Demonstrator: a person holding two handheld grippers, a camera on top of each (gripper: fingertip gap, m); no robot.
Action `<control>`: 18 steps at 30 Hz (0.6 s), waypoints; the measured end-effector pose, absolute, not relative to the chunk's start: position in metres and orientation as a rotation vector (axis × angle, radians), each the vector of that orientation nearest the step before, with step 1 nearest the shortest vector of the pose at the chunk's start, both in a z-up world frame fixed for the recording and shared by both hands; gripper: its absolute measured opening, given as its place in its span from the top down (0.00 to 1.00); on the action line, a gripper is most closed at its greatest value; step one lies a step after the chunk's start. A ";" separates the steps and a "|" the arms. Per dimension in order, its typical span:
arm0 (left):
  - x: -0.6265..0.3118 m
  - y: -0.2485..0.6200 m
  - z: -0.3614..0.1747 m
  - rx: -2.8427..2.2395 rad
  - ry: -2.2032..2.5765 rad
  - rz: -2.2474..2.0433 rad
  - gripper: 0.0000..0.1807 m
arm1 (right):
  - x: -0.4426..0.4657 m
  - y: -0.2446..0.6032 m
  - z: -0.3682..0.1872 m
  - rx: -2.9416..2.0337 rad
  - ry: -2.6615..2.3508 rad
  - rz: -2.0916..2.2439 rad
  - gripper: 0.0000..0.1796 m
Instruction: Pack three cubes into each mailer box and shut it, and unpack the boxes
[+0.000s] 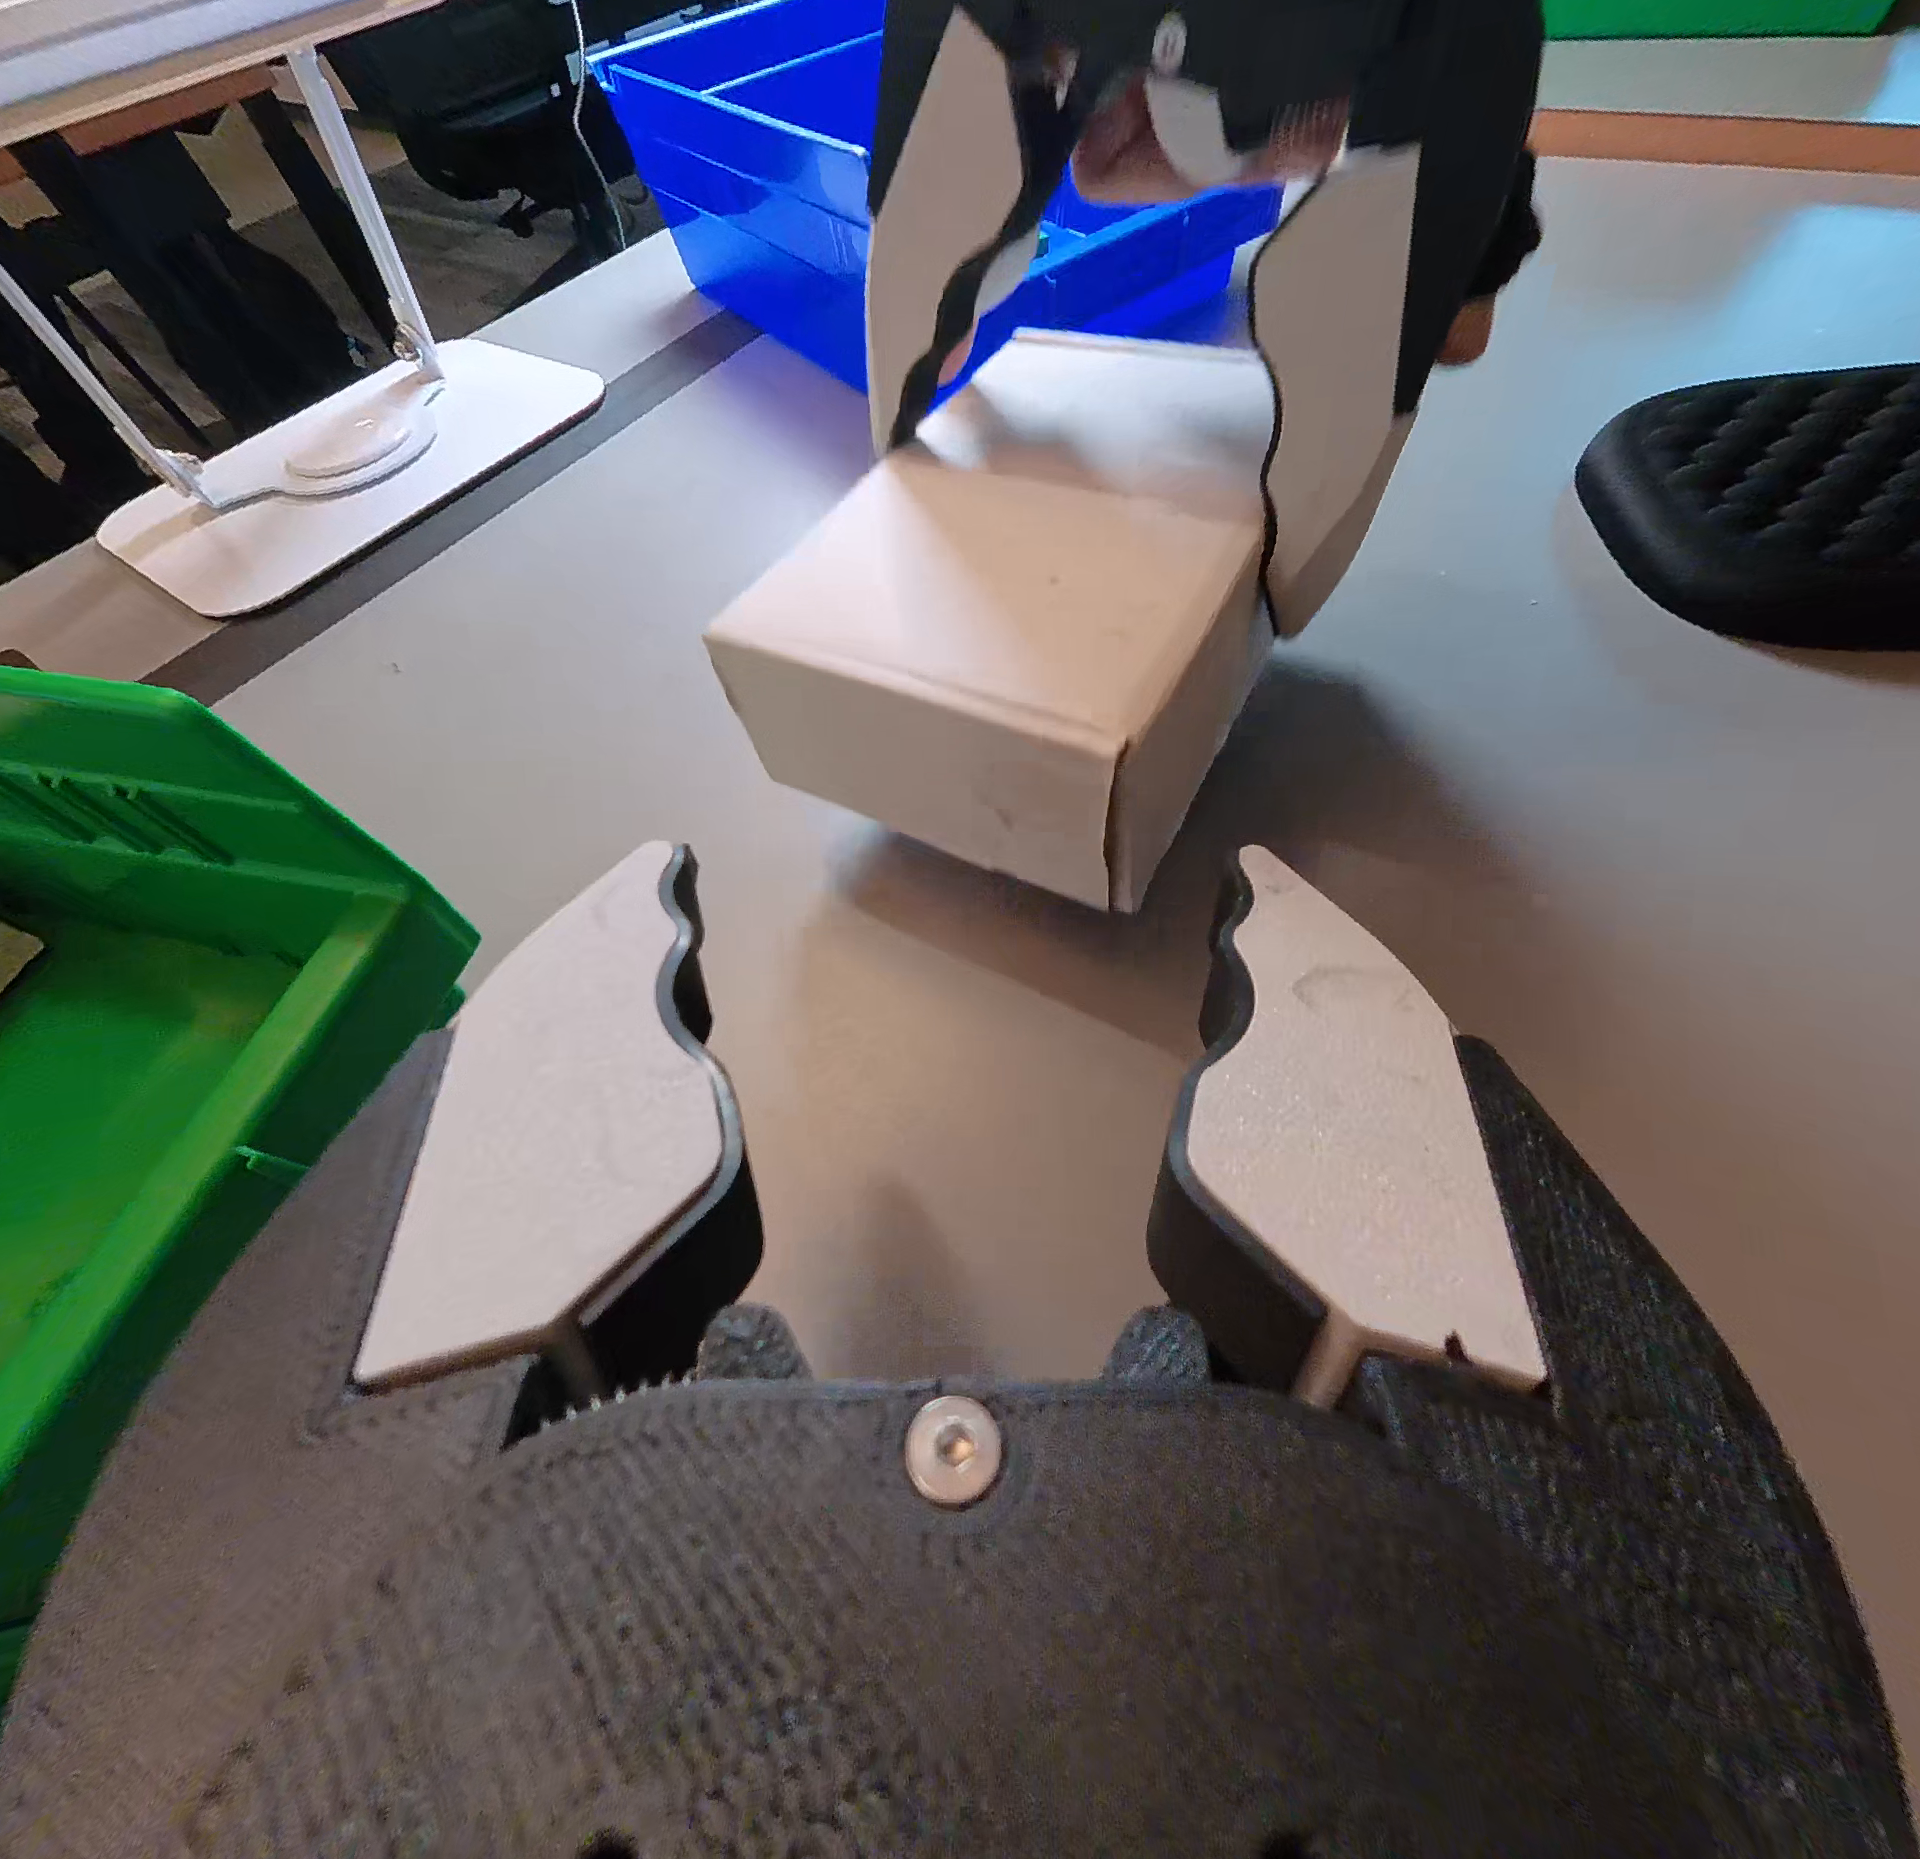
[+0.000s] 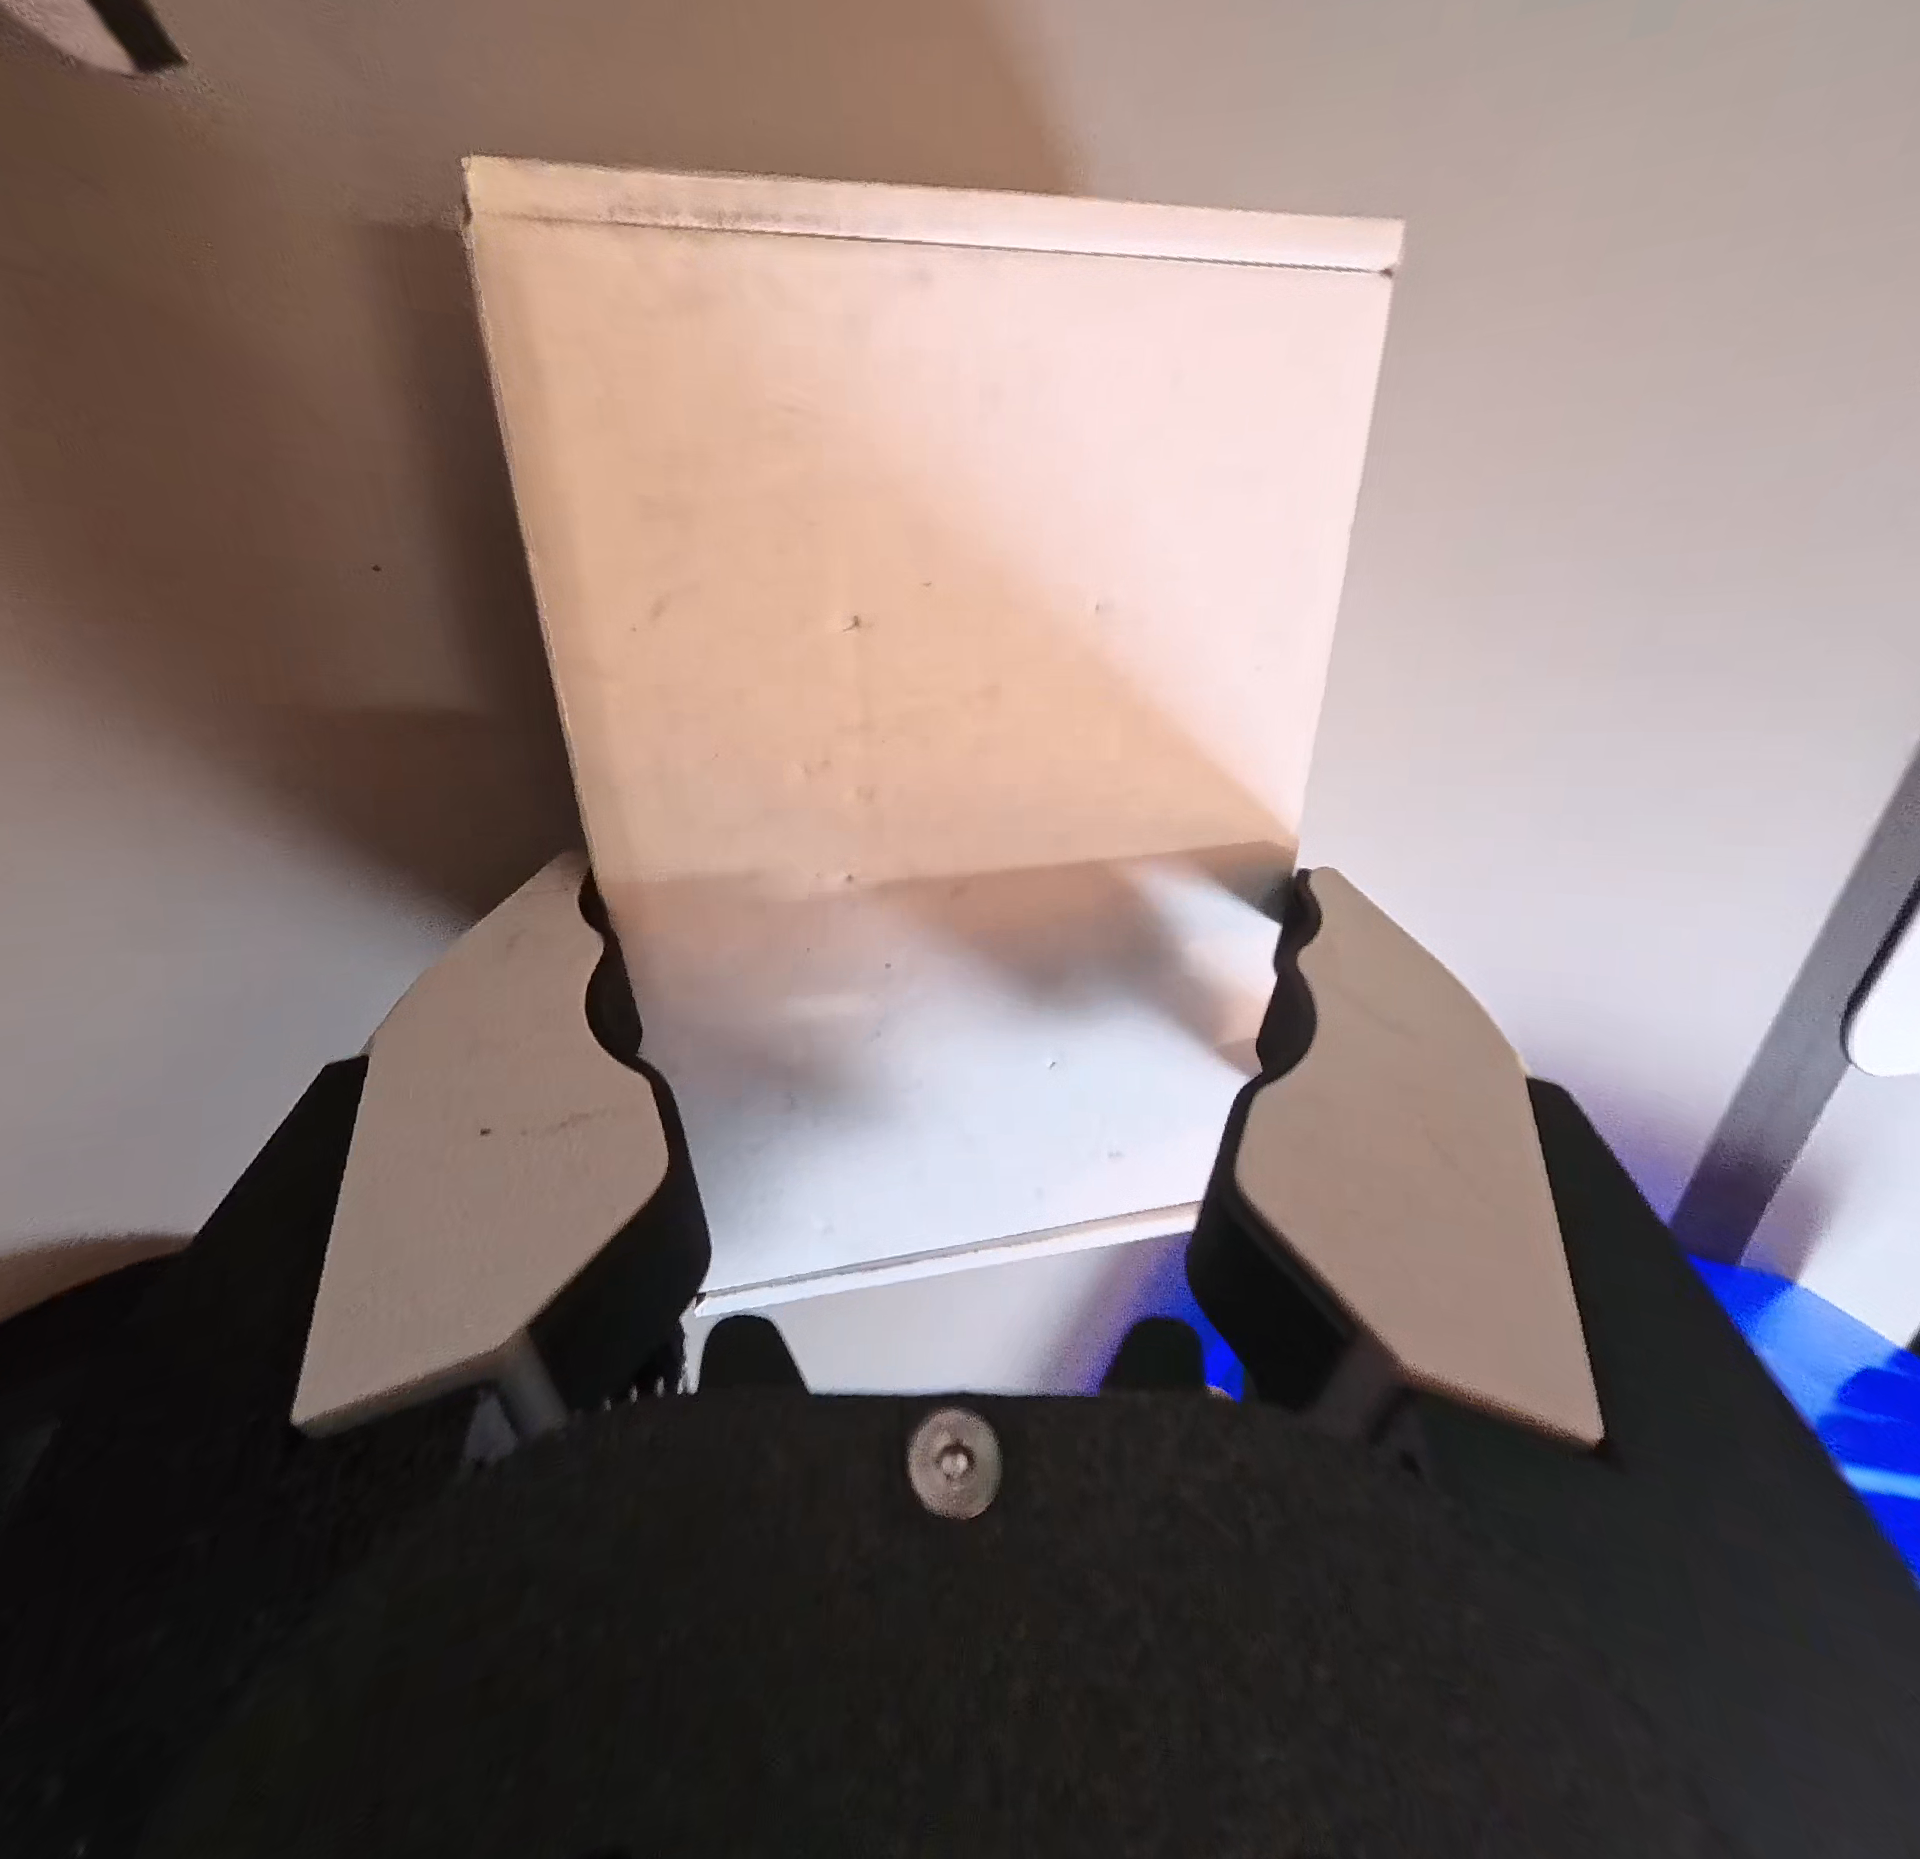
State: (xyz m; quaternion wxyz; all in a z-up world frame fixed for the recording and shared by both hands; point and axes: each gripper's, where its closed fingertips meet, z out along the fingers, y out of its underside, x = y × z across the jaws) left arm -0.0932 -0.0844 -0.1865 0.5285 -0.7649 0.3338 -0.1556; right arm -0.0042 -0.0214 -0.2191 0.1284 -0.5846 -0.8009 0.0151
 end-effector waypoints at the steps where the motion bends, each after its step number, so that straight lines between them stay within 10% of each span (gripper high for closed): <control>1: -0.093 -0.084 -0.187 -1.827 0.798 -0.370 0.48 | -0.002 -0.020 -0.211 -1.707 -2.312 0.052 0.34; 18: -0.087 -0.086 -0.197 -1.861 0.813 -0.397 0.49 | 0.158 0.103 -0.081 -2.049 -1.865 -0.148 0.34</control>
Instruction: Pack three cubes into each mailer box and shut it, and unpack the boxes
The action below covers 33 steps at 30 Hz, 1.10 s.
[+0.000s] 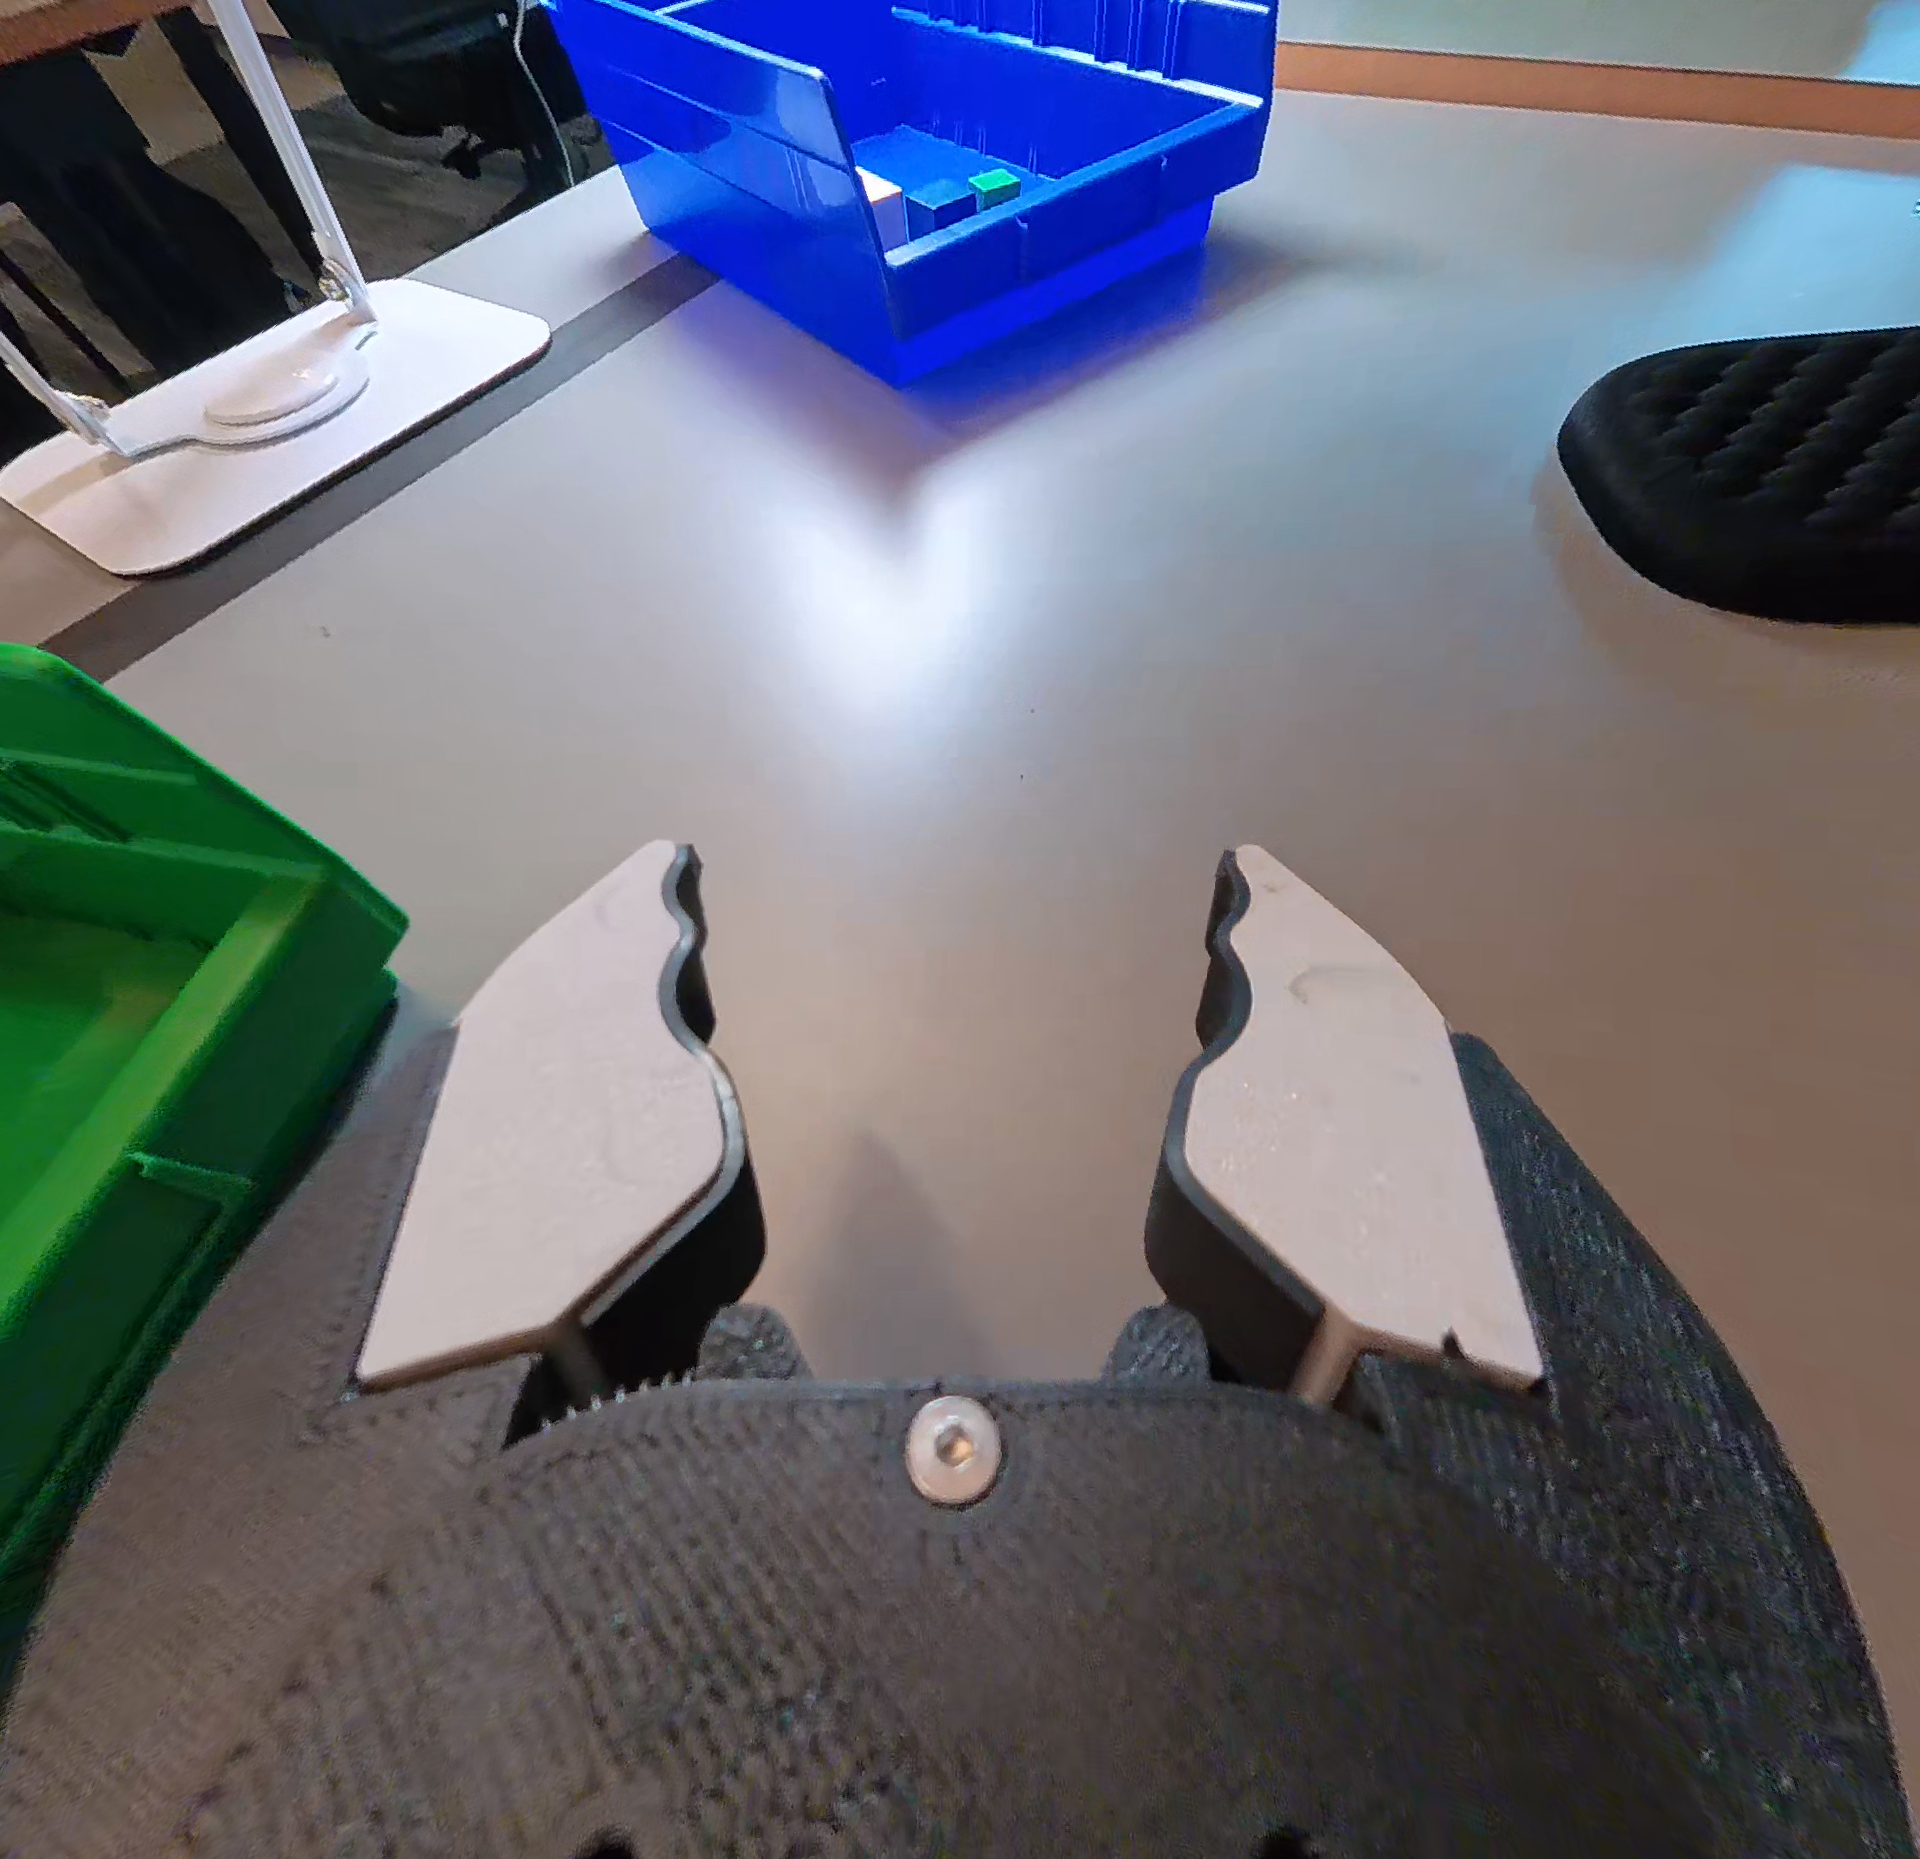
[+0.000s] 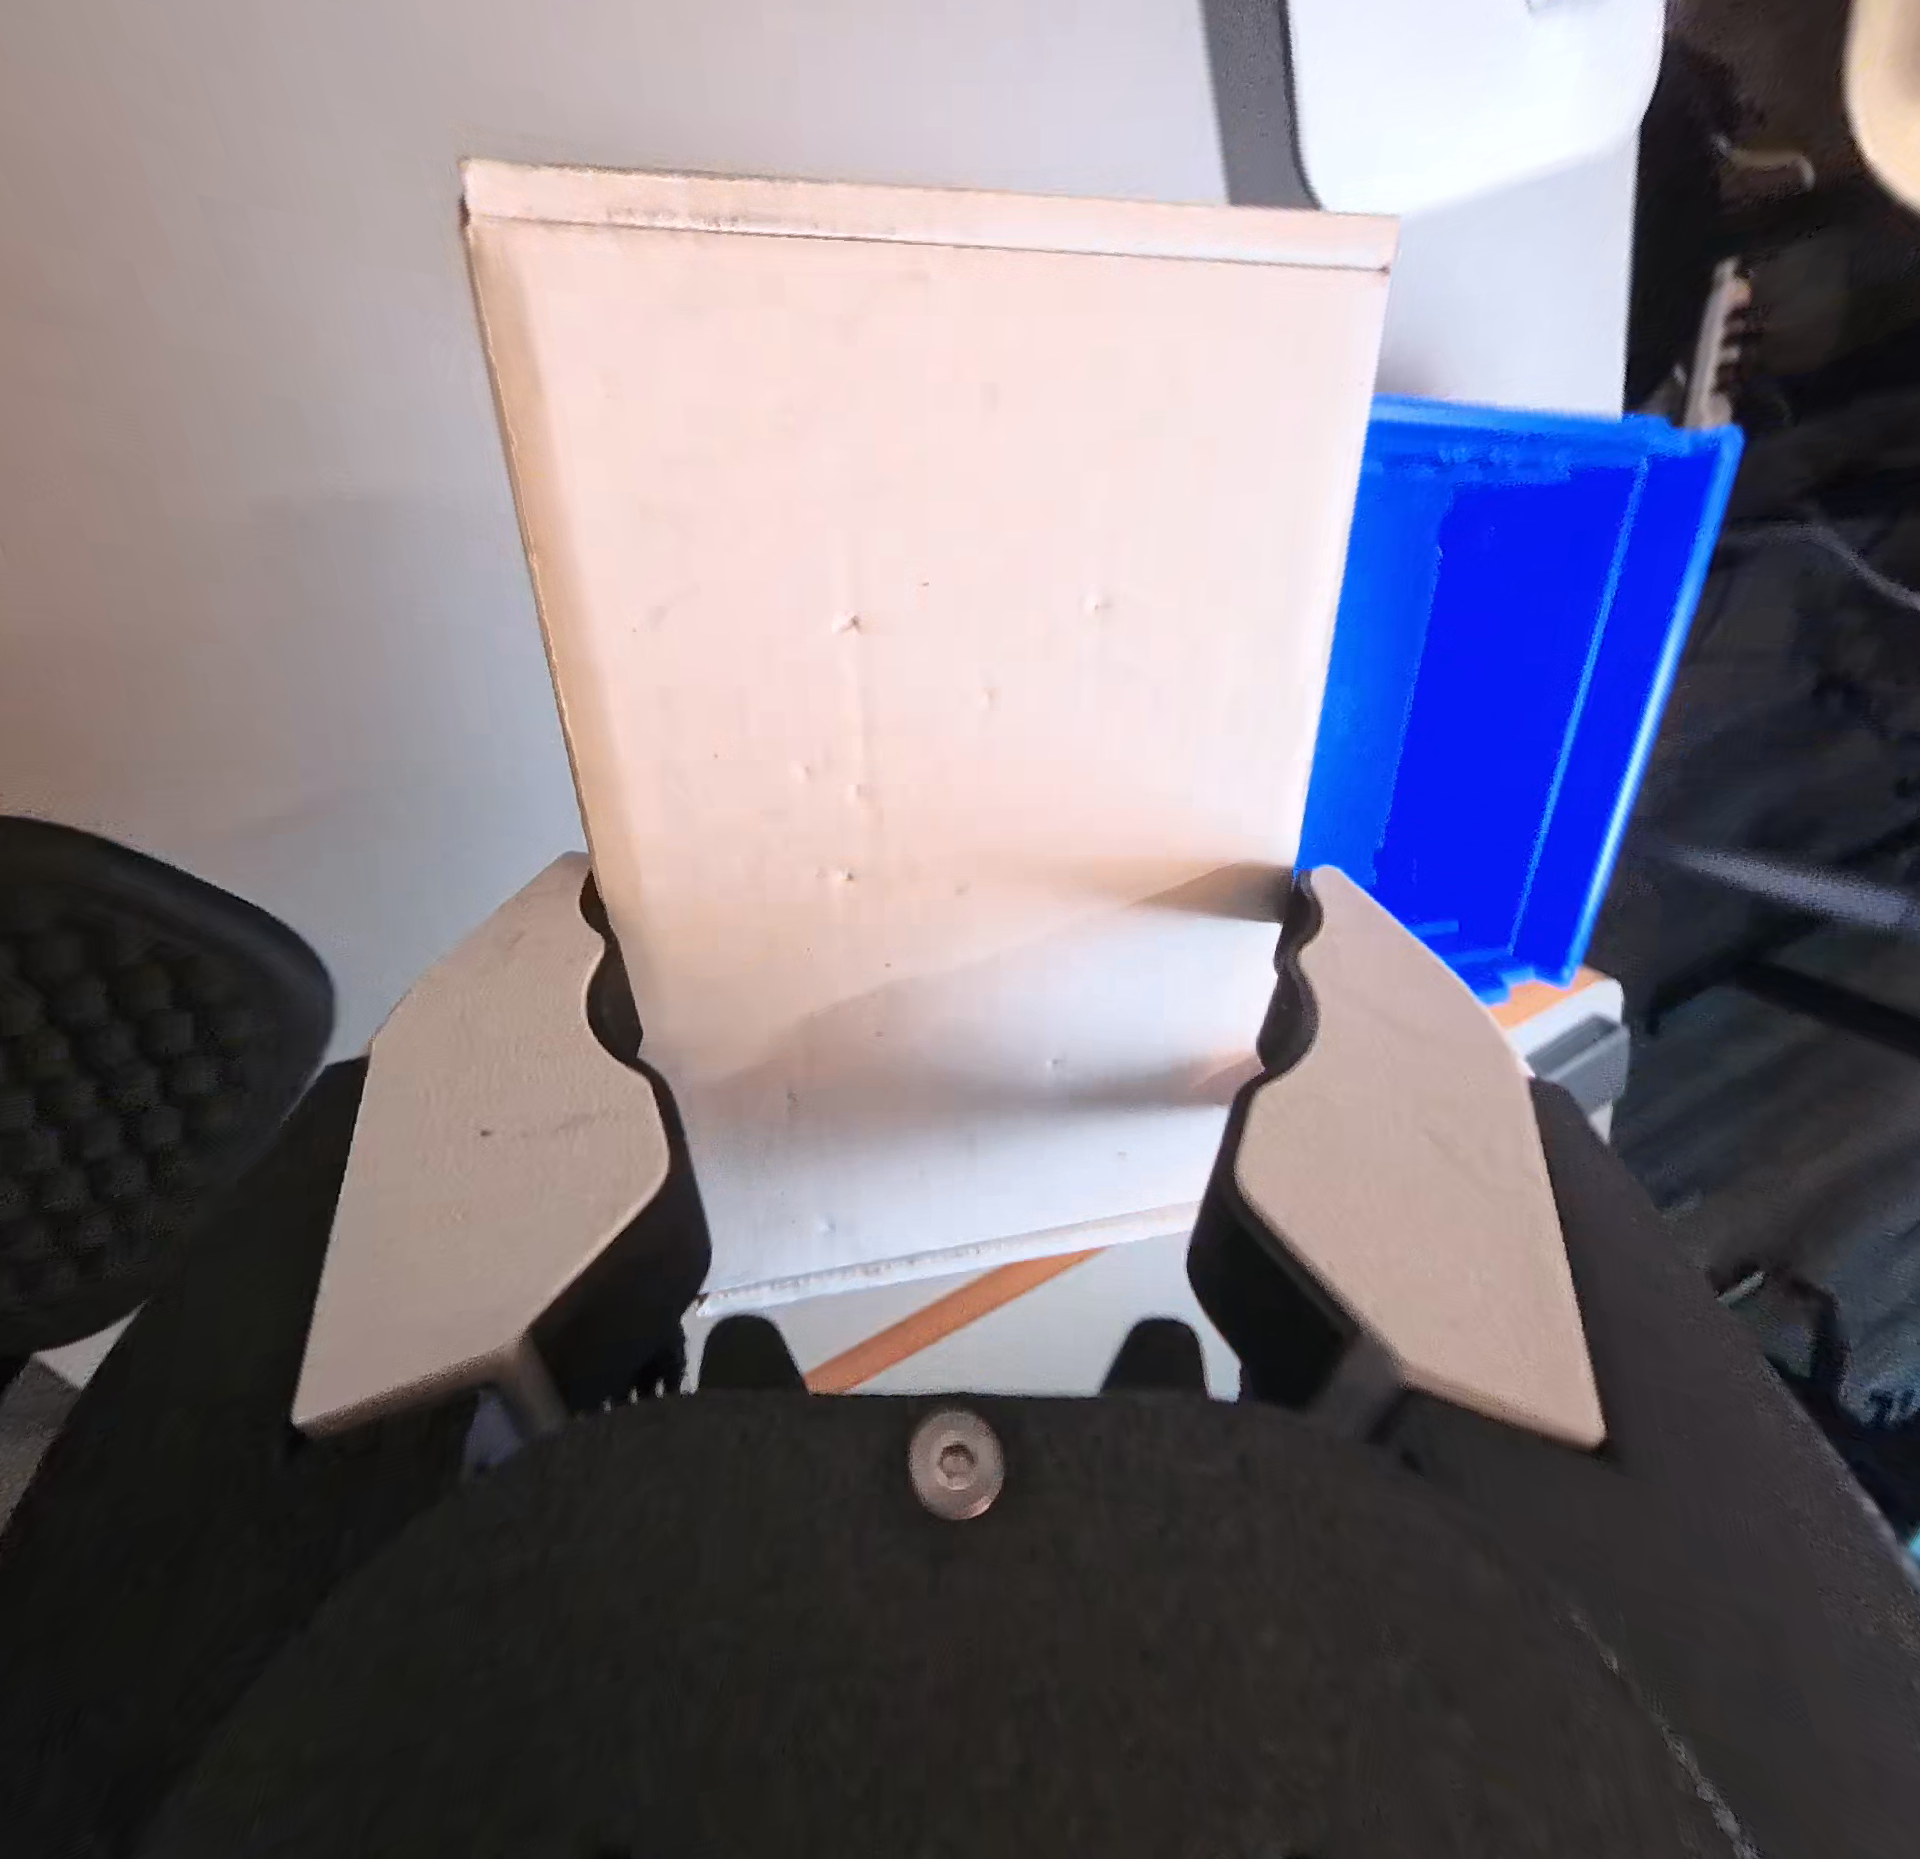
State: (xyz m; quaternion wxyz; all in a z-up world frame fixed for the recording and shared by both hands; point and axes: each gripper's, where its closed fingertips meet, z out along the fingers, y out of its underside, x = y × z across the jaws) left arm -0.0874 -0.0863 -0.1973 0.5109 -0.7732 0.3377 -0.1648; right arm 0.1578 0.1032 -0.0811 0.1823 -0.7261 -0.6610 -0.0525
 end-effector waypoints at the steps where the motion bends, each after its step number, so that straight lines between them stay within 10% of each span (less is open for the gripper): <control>1: -0.086 -0.087 -0.198 -1.864 0.815 -0.399 0.49 | 0.167 0.113 -0.080 -2.072 -1.835 -0.155 0.34; 33: -0.047 -0.079 -0.201 -1.891 0.738 -0.407 0.49 | 0.207 0.322 -0.213 -2.231 -1.795 -0.312 0.34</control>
